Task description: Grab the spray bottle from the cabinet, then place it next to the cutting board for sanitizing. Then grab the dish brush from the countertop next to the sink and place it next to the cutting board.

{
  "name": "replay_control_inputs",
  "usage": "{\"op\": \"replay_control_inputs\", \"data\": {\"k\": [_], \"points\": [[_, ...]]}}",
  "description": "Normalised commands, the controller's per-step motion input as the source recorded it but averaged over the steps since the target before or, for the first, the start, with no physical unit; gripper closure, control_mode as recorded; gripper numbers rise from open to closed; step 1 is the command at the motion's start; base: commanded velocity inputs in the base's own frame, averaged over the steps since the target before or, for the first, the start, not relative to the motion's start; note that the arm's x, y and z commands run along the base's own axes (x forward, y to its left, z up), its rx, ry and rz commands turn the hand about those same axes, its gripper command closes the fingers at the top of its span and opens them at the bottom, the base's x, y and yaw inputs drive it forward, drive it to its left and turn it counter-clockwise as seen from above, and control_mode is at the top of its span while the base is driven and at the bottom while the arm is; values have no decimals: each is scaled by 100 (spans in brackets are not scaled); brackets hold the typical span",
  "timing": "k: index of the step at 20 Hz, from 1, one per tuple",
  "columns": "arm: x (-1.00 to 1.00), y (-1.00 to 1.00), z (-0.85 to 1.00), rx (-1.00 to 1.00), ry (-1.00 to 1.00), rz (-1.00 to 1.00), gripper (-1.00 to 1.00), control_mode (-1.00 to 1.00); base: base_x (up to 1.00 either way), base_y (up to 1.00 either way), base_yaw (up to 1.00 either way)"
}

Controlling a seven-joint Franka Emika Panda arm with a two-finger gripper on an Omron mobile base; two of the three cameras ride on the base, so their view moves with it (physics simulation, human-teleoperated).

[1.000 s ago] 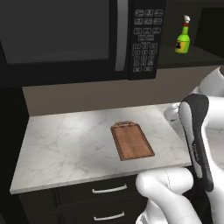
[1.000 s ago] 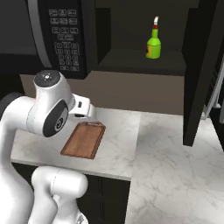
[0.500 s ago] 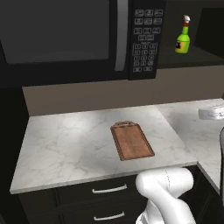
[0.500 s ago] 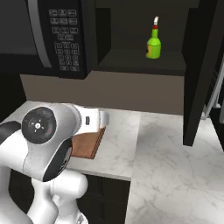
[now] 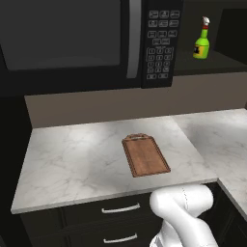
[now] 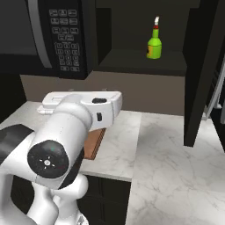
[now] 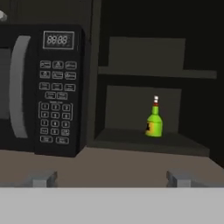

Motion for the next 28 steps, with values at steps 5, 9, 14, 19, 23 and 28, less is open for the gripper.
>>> {"op": "replay_control_inputs", "data": {"k": [5,9,14,19,23,28], "points": [[0,-1,44,0,-41,-3,-100,-100,0,0,0],[8,0,38,0,-5,-5,-100,-100,0,0,0],[51,0,24,0,1,0,-100,-100,0,0,0],[53,0,14,0,8,2,-100,-100,0,0,0],[59,0,1,0,21,3,-100,-100,0,0,0],[60,-2,0,0,18,1,-100,-100,0,0,0]]}}
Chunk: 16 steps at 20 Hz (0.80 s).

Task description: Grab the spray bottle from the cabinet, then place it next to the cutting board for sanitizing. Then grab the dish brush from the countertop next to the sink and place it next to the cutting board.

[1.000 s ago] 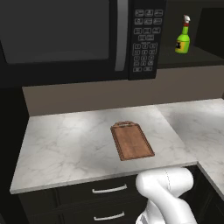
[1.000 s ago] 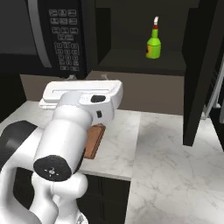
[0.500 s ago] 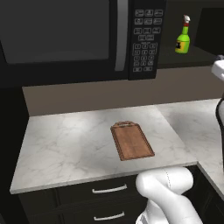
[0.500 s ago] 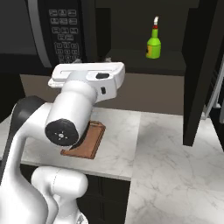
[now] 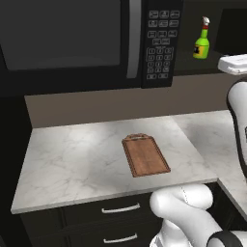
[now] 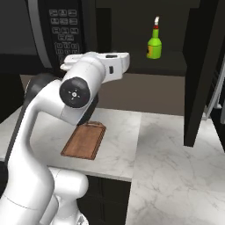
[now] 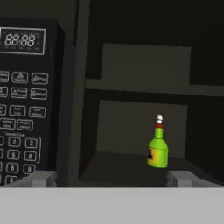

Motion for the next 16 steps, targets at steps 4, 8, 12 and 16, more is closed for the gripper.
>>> {"op": "replay_control_inputs", "data": {"k": [4,8,12,16], "points": [[51,-9,0,0,12,0,-100,-100,0,0,0],[42,-13,0,0,6,0,-100,-100,0,0,0],[35,-16,0,0,3,-3,-100,-100,0,0,0],[33,-18,0,0,0,-7,-100,-100,0,0,0]]}}
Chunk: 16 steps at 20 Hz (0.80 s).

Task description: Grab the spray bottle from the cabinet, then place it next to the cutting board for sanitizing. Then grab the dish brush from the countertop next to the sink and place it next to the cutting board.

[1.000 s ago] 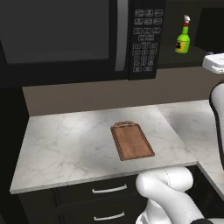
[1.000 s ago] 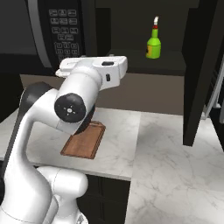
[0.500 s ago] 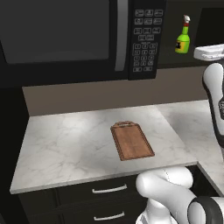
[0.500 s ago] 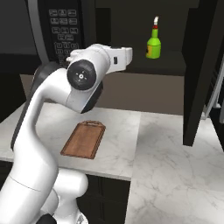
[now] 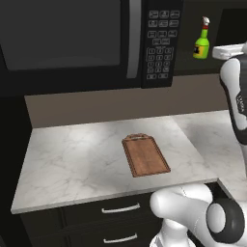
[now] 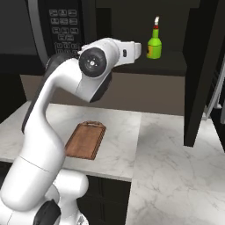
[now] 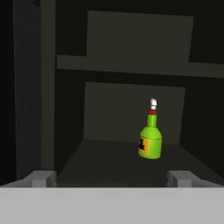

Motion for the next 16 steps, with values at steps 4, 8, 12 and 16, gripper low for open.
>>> {"op": "replay_control_inputs", "data": {"k": [4,8,12,16], "points": [[33,-13,0,0,0,-12,-100,-100,0,0,0],[30,-2,0,0,0,-15,-100,-100,0,0,0],[36,-2,0,0,0,-15,-100,-100,0,0,0],[27,-26,2,1,5,-2,-100,-100,0,0,0]]}}
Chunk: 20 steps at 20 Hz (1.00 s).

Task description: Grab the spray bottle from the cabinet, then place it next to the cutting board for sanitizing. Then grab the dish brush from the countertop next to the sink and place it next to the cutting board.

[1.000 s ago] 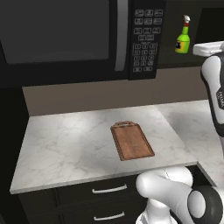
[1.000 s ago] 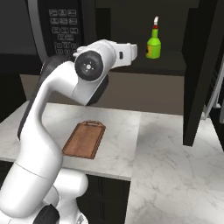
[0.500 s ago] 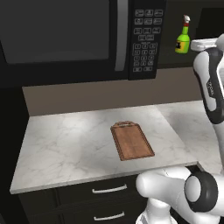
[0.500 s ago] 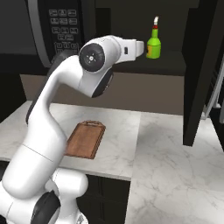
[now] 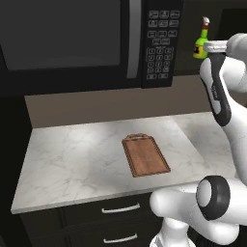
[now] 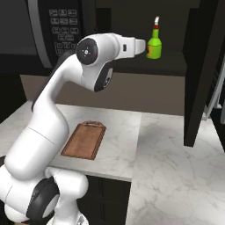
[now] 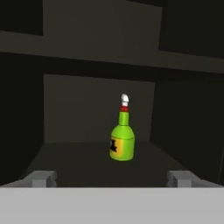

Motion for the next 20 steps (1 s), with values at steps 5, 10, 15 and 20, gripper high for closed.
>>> {"op": "replay_control_inputs", "data": {"k": [5,10,15,20], "points": [[36,-10,0,0,9,0,-100,-100,0,0,0],[38,-12,0,0,4,0,-100,-100,0,0,0],[30,-40,0,6,2,0,-100,-100,0,0,0],[17,-22,0,2,-1,0,-100,-100,0,0,0]]}}
